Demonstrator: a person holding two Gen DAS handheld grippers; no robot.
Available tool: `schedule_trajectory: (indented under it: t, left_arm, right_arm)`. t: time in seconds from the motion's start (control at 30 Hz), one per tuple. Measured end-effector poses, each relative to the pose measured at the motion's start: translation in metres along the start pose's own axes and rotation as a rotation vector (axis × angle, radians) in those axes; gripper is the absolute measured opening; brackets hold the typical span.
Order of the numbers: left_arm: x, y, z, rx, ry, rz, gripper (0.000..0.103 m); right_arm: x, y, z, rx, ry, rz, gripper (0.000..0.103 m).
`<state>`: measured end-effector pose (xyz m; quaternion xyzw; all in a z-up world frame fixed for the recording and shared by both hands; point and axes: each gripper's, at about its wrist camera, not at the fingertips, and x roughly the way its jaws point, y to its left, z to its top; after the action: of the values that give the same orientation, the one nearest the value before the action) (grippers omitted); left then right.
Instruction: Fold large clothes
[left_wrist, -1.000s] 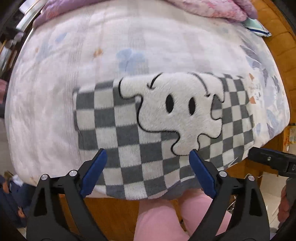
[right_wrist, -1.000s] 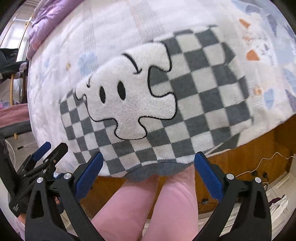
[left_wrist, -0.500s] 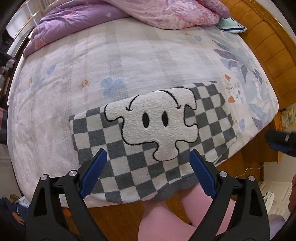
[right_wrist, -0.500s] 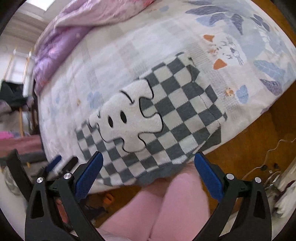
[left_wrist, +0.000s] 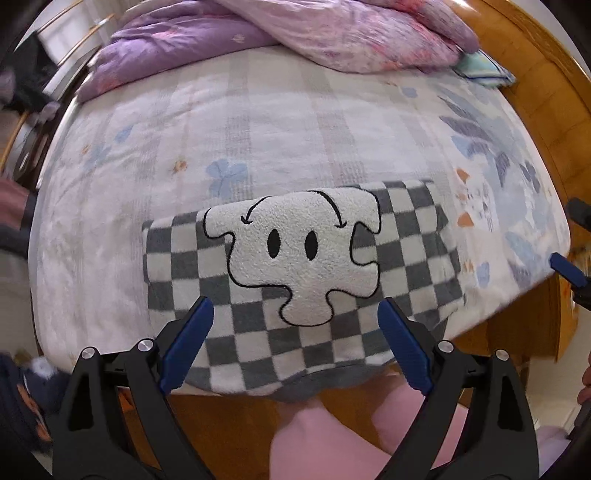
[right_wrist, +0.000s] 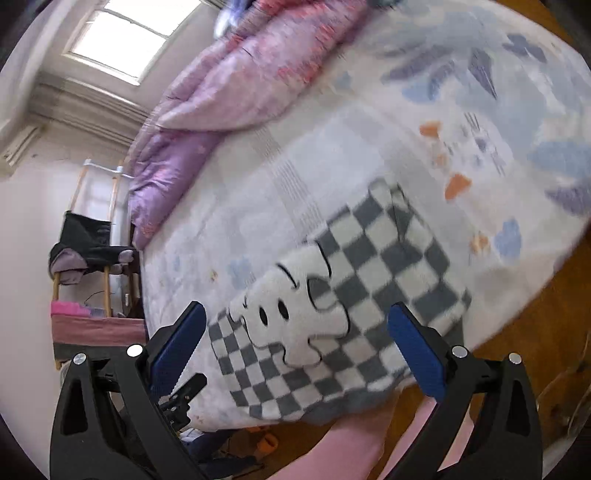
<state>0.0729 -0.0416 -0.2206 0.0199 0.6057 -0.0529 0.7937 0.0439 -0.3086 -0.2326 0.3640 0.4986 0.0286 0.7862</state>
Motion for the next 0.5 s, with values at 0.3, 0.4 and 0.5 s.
schedule_trajectory:
  t: [0.3, 0.4, 0.5]
  left_arm:
    - [-0.001, -0.034, -0.003, -0.14, -0.069, -0.01, 0.091]
    - [-0.002, -0.04, -0.004, -0.148, -0.113, -0.036, 0.091]
    - [0.003, -0.048, -0.003, -0.142, -0.104, -0.064, 0.091]
  right_arm:
    - [-0.012, -0.018, 0.043, -0.294, -0.036, 0.015, 0.095]
    - [0.005, -0.037, 0.054, -0.28, 0.04, -0.072, 0.095]
    - [0.033, -0.062, 0.062, -0.26, 0.123, -0.218, 0.095]
